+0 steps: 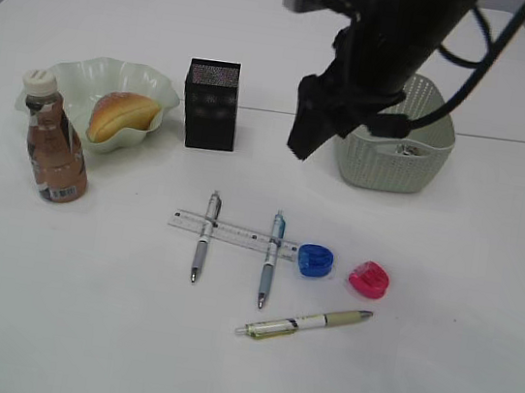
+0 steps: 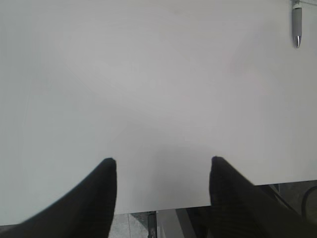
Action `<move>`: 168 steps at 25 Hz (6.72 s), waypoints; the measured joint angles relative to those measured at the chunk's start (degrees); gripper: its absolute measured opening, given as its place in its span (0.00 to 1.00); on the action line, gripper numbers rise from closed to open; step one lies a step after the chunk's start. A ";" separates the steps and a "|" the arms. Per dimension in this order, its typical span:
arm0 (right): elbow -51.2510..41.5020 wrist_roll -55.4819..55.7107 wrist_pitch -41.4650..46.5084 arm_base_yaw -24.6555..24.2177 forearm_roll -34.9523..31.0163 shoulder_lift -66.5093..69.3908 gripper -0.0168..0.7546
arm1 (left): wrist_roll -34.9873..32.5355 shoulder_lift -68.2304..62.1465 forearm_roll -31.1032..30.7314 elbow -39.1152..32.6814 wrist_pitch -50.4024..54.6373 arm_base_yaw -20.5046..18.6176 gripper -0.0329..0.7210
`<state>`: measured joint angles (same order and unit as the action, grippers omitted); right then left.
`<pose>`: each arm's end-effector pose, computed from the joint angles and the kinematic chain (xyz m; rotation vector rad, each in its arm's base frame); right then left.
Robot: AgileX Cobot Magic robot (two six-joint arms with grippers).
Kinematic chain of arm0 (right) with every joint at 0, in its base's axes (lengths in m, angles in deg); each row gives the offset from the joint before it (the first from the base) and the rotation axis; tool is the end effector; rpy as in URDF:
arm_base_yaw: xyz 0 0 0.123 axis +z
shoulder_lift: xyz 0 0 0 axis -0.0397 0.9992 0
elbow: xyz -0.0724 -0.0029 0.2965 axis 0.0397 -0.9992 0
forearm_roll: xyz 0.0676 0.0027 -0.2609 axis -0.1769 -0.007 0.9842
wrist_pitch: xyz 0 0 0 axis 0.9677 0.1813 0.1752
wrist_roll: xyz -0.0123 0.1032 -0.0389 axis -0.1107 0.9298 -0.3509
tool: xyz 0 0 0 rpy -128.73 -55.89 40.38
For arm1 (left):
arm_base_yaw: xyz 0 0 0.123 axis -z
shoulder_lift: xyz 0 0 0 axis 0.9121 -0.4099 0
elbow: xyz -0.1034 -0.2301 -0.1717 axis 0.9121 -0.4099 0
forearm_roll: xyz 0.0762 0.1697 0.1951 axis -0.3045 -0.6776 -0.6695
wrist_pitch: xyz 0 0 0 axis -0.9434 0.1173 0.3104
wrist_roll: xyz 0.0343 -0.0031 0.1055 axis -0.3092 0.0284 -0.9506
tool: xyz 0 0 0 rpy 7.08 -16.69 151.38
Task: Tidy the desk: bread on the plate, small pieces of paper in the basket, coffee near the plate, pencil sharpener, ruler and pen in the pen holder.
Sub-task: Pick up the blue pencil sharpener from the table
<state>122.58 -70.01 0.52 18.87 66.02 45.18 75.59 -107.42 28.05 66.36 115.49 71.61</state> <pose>0.4190 0.1926 0.2900 -1.1785 2.5530 0.3486 0.2165 -0.0281 0.3360 -0.0220 2.7951 -0.1335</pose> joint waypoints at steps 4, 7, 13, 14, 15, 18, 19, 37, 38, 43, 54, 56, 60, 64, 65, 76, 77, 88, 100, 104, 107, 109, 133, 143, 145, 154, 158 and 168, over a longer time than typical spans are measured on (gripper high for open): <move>4.30 -1.60 -0.10 1.66 0.00 7.58 0.75 | 0.00 0.00 0.00 0.00 0.00 0.00 0.62; 6.60 -5.51 -0.22 1.98 0.00 11.75 0.75 | 0.00 0.00 0.00 0.00 0.03 0.00 0.62; 7.40 -16.75 -0.42 2.20 -0.94 15.97 0.75 | 0.00 0.00 0.00 0.00 0.03 0.00 0.62; 7.40 -17.26 -0.52 2.20 -1.29 16.22 0.75 | 0.00 0.00 0.00 0.00 0.03 0.00 0.62; 7.40 -17.68 -0.51 2.20 -1.69 16.31 0.75 | 0.00 0.00 0.00 0.00 0.03 0.00 0.62; 7.45 -18.14 -0.64 2.20 -2.31 16.45 0.75 | 0.00 0.00 0.00 0.00 0.03 0.00 0.62; 7.45 -18.14 -0.64 2.20 -2.31 16.45 0.75 | 0.00 0.00 0.00 0.00 0.03 0.00 0.62; 7.66 -20.99 -11.60 7.02 2.11 17.72 0.75 | 0.00 0.00 0.00 0.00 0.03 0.00 0.62; 7.66 -20.99 -11.86 7.02 2.63 18.23 0.75 | 0.00 0.00 0.00 0.00 0.03 0.00 0.62; 7.66 -20.99 -12.10 7.02 4.88 20.62 0.75 | 0.00 0.00 0.00 0.00 0.03 0.00 0.62; 7.66 -20.99 -12.53 7.02 6.01 23.06 0.75 | 0.00 0.00 0.00 0.00 0.03 0.00 0.62; 7.66 -21.05 -12.58 7.02 6.01 23.06 0.75 | 0.00 0.00 0.00 0.00 0.03 0.00 0.62; 7.66 -21.05 -12.58 7.02 6.09 23.16 0.75 | 0.00 0.00 0.00 0.00 0.03 0.00 0.62; 7.66 -21.05 -12.58 7.02 6.09 23.17 0.75 | 0.00 0.00 0.00 0.00 0.03 0.00 0.62; 7.66 -21.05 -12.58 7.02 6.09 23.17 0.75 | 0.00 0.00 -0.10 0.00 0.03 0.00 0.62; 7.66 -21.13 -12.58 7.02 6.09 23.80 0.75 | 0.00 0.00 0.01 0.00 0.03 0.00 0.62; 7.66 -21.13 -12.58 7.02 6.09 24.04 0.75 | 0.00 0.00 0.01 0.00 0.03 0.00 0.62; 7.66 -21.13 -12.47 7.02 6.78 24.82 0.75 | 0.00 0.00 0.01 0.00 0.03 0.00 0.62; 7.66 -21.13 -12.47 7.02 7.12 24.93 0.75 | 0.00 0.00 0.01 0.00 0.03 0.00 0.62; 7.66 -21.13 -12.47 7.02 7.12 25.58 0.75 | 0.00 0.00 0.01 0.00 0.03 0.00 0.62; 7.78 -21.13 -12.38 7.02 7.12 25.66 0.75 | 0.00 0.00 0.01 0.00 0.03 0.00 0.62; 7.89 -21.13 -12.24 7.02 7.26 25.66 0.75 | 0.00 0.00 0.01 0.00 0.03 0.00 0.62; 9.76 -18.10 -7.48 7.02 7.59 24.24 0.75 | 0.00 0.00 1.43 0.00 0.03 0.00 0.62; 9.76 -9.75 -3.52 7.02 10.46 19.90 0.75 | 0.00 0.00 1.89 0.00 0.03 0.00 0.62; 9.76 -4.19 -2.04 7.02 12.96 19.32 0.75 | 0.00 0.00 2.01 0.00 0.03 0.00 0.62; 9.76 17.06 -1.30 7.02 20.00 19.26 0.75 | 0.00 0.00 2.34 0.00 0.03 0.00 0.62; 9.76 22.27 -1.30 7.02 20.12 19.26 0.75 | 0.00 0.00 2.34 0.00 0.03 0.00 0.62; 9.62 30.49 -1.30 7.02 17.78 18.97 0.75 | 0.00 0.00 2.34 0.00 0.03 0.00 0.62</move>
<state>132.21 -39.52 -0.78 25.89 83.81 64.15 75.59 -107.42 30.39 66.36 115.52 71.61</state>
